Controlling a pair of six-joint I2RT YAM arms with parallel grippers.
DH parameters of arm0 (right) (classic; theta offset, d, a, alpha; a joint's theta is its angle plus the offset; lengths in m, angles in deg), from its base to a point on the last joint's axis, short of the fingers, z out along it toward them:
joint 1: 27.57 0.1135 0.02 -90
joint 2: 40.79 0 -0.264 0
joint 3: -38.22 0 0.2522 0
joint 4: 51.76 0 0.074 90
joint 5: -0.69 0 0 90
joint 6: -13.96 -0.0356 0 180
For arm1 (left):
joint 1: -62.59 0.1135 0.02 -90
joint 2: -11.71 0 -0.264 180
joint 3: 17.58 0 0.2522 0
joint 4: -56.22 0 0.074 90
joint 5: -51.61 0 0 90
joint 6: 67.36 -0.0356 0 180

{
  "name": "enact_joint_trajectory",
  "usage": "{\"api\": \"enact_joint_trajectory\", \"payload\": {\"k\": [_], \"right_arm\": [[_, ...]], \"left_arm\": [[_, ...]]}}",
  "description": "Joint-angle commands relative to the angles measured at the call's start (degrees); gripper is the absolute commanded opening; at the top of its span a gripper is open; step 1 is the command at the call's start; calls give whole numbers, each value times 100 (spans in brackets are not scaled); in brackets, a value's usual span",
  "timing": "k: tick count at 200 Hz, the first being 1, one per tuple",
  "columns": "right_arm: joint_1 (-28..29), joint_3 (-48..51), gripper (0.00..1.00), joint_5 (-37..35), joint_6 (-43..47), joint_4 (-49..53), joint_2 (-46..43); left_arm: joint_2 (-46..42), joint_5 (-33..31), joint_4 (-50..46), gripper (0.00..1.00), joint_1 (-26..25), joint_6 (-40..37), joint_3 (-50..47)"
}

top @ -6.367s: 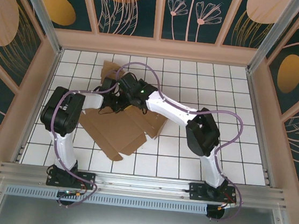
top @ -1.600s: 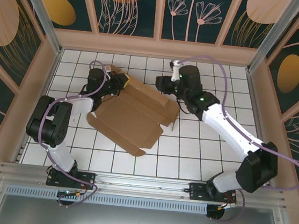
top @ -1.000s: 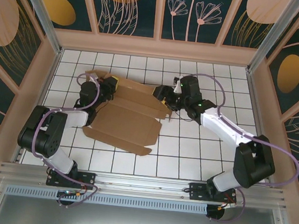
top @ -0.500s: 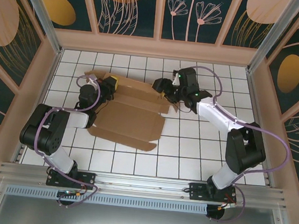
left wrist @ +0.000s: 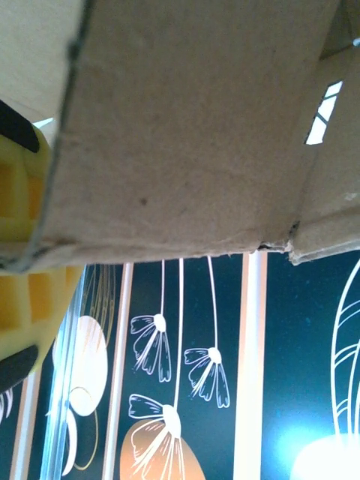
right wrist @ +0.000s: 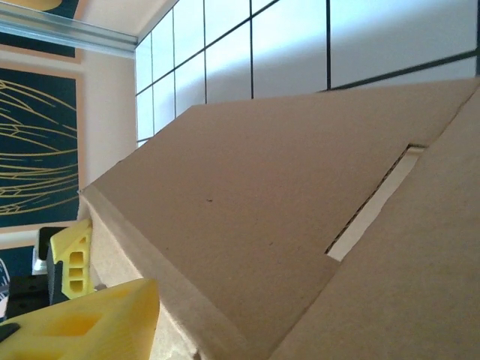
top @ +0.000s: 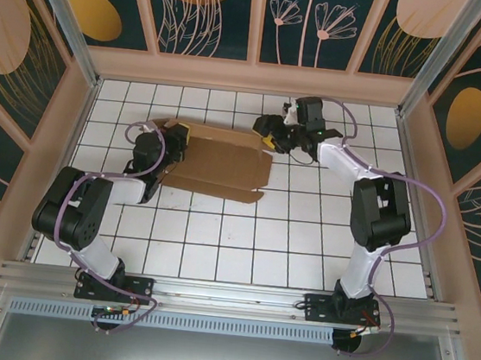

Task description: Fold the paper box

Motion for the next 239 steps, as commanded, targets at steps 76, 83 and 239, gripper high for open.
{"api": "enact_joint_trajectory", "payload": {"k": [76, 83, 239], "right_arm": [[-133, 102, 49, -602, 1213, 693, -1520], [-43, 192, 41, -755, 1261, 757, -1593], [2182, 710, 0, -2669, 1763, 963, 822]], "left_arm": [[809, -655, -1126, 0, -50, -375, 1479], [841, -652, -1126, 0, -61, -385, 1479], [1063, -852, -2284, 0, -60, -956, 1928]]}}
